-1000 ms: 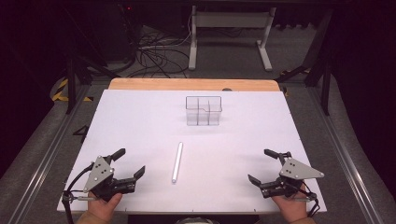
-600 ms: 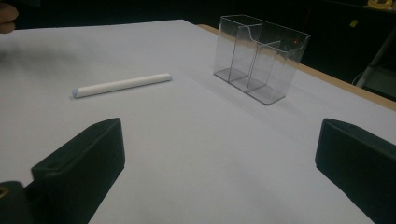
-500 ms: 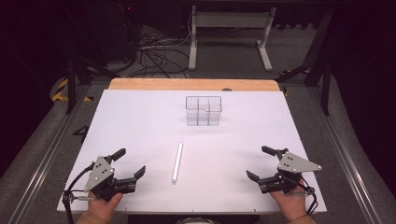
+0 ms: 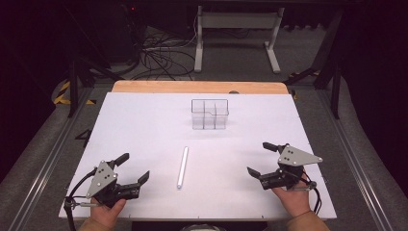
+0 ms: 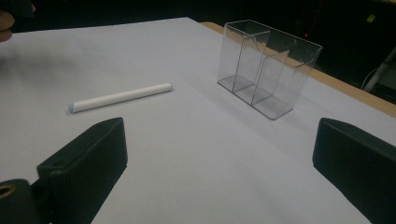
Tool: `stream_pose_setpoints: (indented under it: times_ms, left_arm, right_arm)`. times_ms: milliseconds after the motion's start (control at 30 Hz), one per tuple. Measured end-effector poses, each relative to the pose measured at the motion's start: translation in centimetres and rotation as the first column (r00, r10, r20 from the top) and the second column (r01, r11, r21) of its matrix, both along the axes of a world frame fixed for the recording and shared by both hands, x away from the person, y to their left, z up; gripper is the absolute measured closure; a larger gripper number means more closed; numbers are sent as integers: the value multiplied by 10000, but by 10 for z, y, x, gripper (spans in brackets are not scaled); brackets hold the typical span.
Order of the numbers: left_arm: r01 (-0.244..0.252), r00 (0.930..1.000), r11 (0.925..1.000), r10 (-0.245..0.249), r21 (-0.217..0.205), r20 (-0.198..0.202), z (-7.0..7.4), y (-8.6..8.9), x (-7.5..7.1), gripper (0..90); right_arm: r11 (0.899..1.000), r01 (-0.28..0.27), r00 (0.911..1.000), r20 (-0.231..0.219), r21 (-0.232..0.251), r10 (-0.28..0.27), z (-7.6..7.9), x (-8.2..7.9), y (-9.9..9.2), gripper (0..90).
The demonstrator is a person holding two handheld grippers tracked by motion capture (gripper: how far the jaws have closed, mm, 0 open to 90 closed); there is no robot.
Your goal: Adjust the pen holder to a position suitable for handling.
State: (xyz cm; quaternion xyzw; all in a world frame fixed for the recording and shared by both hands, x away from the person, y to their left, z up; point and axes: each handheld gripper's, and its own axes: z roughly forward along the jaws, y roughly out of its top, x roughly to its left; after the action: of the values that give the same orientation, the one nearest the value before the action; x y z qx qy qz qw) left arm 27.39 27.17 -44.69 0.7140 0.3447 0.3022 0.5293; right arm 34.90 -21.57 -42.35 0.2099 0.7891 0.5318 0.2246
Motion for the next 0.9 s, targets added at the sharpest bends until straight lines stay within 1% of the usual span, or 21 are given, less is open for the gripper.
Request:
stream_pose_setpoints:
  times_ms: [200, 467, 567, 600, 700, 867, 900]
  left_arm:
    - [10, 10000, 10000, -11, 76, 19, 0, 0, 1, 126]
    - [9, 10000, 10000, -9, 42, -19, 0, 0, 1, 126]
    - [9, 10000, 10000, -9, 39, -49, 0, 0, 1, 126]
    - [22, 10000, 10000, -22, 53, -28, 0, 0, 1, 126]
    - [17, 10000, 10000, -17, 76, -20, 0, 0, 1, 126]
    - [12, 10000, 10000, -12, 41, -23, 0, 0, 1, 126]
    - [13, 10000, 10000, -13, 57, -8, 0, 0, 1, 126]
  right_arm:
    - [9999, -134, 9999, 77, -13, 134, 9, 8, 8, 36]
    - [9997, -248, 9997, 82, -70, 248, 14, 16, 16, 35]
    - [9993, -322, 9994, 94, -173, 324, 16, 19, 19, 35]
    - [9988, -370, 9992, 131, -311, 374, 19, 22, 23, 35]
    - [9984, -459, 9988, 162, -324, 464, 22, 25, 27, 36]
    - [9982, -490, 9987, 123, -351, 494, 22, 26, 30, 35]
    - [9978, -468, 9989, 79, -462, 472, 23, 27, 29, 50]
